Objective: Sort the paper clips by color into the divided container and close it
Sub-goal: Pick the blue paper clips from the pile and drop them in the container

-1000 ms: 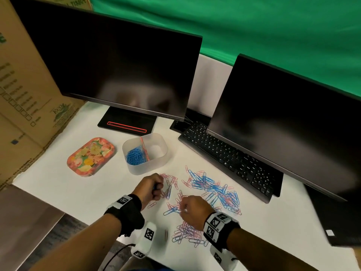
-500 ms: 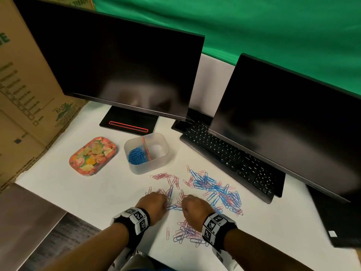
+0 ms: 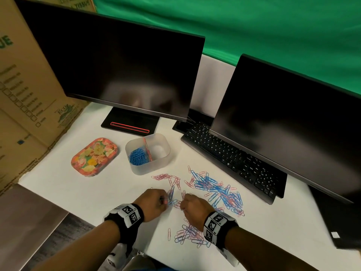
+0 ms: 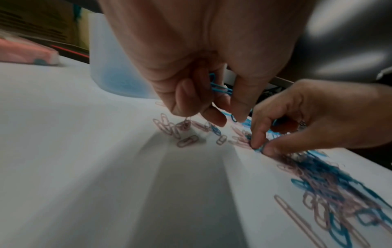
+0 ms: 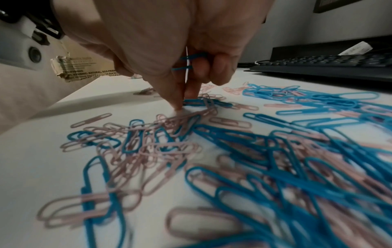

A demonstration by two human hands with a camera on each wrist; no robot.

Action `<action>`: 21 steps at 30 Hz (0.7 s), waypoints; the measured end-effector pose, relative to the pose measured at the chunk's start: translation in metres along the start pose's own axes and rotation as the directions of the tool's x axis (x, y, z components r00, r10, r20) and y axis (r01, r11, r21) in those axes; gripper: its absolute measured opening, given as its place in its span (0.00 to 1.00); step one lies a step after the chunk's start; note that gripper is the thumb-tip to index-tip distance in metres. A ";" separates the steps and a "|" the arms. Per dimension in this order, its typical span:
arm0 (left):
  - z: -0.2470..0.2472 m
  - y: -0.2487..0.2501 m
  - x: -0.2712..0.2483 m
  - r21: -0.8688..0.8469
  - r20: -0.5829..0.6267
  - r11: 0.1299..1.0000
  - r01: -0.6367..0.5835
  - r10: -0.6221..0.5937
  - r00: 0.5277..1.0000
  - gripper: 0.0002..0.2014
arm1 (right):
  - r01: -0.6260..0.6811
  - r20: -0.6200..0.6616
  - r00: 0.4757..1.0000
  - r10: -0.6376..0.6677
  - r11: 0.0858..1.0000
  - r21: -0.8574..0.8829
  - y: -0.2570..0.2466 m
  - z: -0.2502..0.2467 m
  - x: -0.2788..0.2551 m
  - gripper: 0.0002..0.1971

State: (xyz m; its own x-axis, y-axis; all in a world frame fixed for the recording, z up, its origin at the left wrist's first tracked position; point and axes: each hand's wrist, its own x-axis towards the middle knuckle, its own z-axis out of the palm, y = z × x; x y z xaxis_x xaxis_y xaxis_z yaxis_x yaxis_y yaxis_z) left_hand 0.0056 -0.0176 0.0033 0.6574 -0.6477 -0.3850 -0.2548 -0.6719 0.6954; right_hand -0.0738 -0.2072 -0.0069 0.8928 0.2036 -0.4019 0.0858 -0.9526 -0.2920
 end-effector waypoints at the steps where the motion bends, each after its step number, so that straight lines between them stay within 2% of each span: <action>1: -0.002 0.001 0.000 -0.009 -0.017 1.000 0.007 -0.007 1.000 0.08 | -0.010 0.012 1.000 0.010 1.000 0.013 0.001 0.000 0.002 0.14; 4: -0.007 0.002 0.001 0.008 -0.069 1.000 0.012 -0.011 0.998 0.12 | -0.033 0.023 0.999 0.032 0.998 0.061 0.002 0.000 0.006 0.15; 6: -0.010 0.003 0.000 -0.039 -0.093 0.999 0.033 -0.037 0.995 0.12 | -0.050 0.035 0.998 0.047 0.995 0.084 0.001 -0.001 0.008 0.18; 8: -0.013 0.003 0.001 -0.156 -0.110 0.986 0.058 -0.076 0.991 0.09 | -0.065 0.025 0.998 0.062 0.987 0.150 0.000 -0.004 0.008 0.19; 10: -0.021 0.003 0.001 -0.316 -0.123 0.946 0.070 -0.115 0.986 0.09 | -0.083 -0.048 0.994 0.103 0.947 0.310 -0.003 -0.011 0.008 0.16; 12: -0.029 0.005 -0.001 -0.541 -0.121 0.836 0.094 -0.188 0.975 0.11 | -0.128 -0.095 0.971 0.218 0.815 0.565 -0.007 -0.022 0.014 0.12; 13: -0.034 0.006 -0.002 -0.680 -0.107 0.726 0.104 -0.238 0.965 0.12 | -0.131 -0.084 0.962 0.258 0.712 0.690 -0.010 -0.031 0.017 0.10; 15: -0.045 0.007 -0.003 -0.895 -0.061 0.439 0.083 -0.304 0.951 0.13 | -0.127 -0.037 0.955 0.295 0.519 0.846 -0.018 -0.053 0.027 0.08; 17: -0.059 0.008 -0.003 -0.966 -0.043 0.257 0.040 -0.309 0.950 0.11 | -0.131 0.035 0.958 0.283 0.328 0.935 -0.030 -0.077 0.037 0.09; 19: -0.074 0.011 -0.001 -0.986 -0.060 0.167 -0.006 -0.317 0.946 0.10 | -0.150 0.107 0.958 0.265 0.149 0.977 -0.043 -0.101 0.051 0.08; 21: -0.089 0.013 0.004 -0.987 -0.083 0.155 -0.027 -0.364 0.928 0.10 | -0.176 0.149 0.952 0.267 0.079 0.981 -0.055 -0.121 0.067 0.06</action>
State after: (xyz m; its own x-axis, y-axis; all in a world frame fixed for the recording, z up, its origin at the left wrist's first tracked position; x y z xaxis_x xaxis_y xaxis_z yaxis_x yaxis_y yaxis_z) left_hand 0.0675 0.0030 0.0653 0.7614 -0.3270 -0.5598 0.6428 0.2678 0.7177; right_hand 0.0346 -0.1691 0.0878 0.8070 -0.0263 -0.5899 -0.5842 0.1107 -0.8040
